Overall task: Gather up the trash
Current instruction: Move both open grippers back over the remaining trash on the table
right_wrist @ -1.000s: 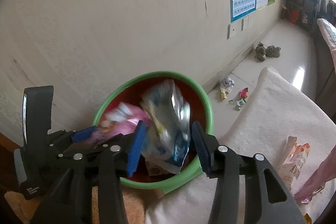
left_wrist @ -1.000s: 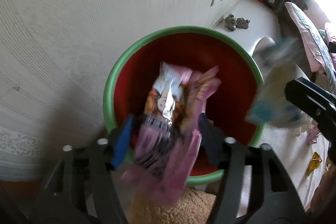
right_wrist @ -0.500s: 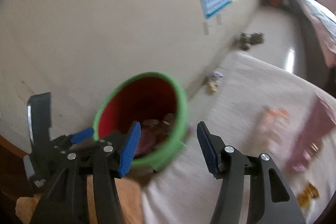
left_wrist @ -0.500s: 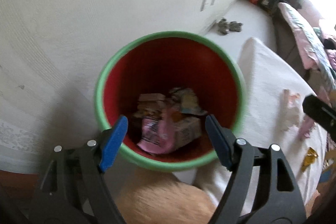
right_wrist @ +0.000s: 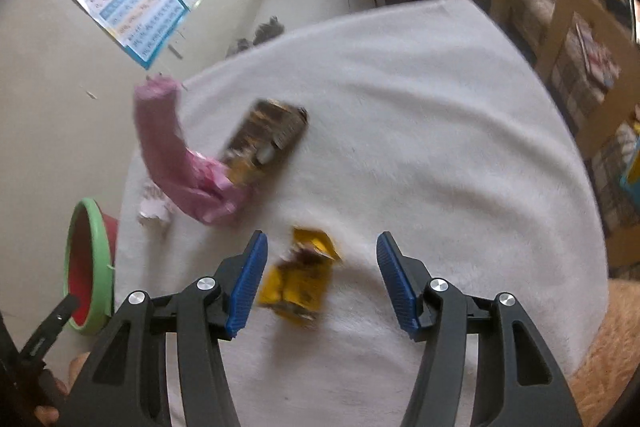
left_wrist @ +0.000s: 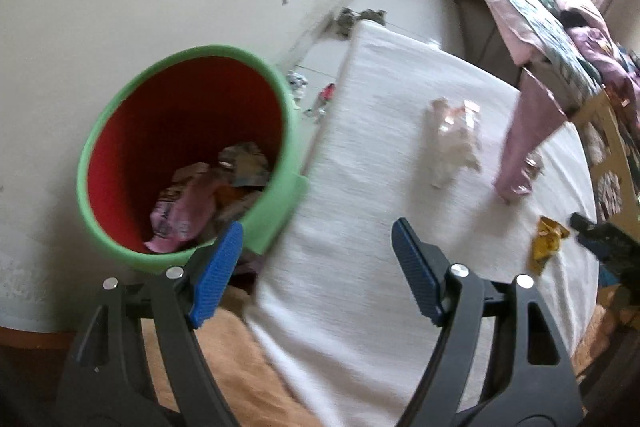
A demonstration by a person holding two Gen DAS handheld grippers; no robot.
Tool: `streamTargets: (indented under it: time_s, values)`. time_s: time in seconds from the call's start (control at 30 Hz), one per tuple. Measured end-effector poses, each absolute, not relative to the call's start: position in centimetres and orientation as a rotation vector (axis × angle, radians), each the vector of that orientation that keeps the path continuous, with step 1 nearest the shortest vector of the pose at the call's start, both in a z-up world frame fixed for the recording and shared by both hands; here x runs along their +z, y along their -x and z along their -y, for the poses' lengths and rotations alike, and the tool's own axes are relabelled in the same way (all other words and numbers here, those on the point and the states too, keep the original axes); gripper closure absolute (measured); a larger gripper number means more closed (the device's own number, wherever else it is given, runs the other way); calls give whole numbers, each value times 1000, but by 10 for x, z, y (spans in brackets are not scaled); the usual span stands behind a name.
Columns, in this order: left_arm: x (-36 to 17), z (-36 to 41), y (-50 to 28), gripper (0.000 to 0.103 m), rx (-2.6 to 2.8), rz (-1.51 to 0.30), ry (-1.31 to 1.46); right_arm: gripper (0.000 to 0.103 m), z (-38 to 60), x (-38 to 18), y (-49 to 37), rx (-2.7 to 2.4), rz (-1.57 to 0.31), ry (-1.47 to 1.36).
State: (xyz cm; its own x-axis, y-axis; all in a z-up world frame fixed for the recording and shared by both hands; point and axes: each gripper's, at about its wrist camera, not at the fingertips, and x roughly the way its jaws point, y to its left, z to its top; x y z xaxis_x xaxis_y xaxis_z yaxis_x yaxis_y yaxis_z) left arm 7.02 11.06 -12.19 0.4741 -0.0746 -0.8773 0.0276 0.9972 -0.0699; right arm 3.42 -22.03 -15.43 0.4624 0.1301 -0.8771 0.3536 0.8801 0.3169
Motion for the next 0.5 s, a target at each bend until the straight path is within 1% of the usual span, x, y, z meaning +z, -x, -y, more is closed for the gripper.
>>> streamTargets:
  time_s: [0.13, 0.2, 0.23, 0.27, 0.5]
  values:
    - [-121, -86, -64, 29, -92, -1086, 13, 47, 207, -167, -34, -63, -1094, -493]
    - [-120, -77, -62, 29, -102, -1089, -2, 54, 201, -169, -36, -29, -1098, -469]
    - [-119, -72, -61, 29, -110, -1090, -6, 62, 200, -170, -36, -17, -1107, -471]
    - [-118, -67, -61, 29, -117, -1089, -10, 63, 201, -171, -37, -6, -1112, -483]
    - [-108, -15, -80, 29, -218, -1055, -19, 65, 230, -170, -27, 7, -1069, -586]
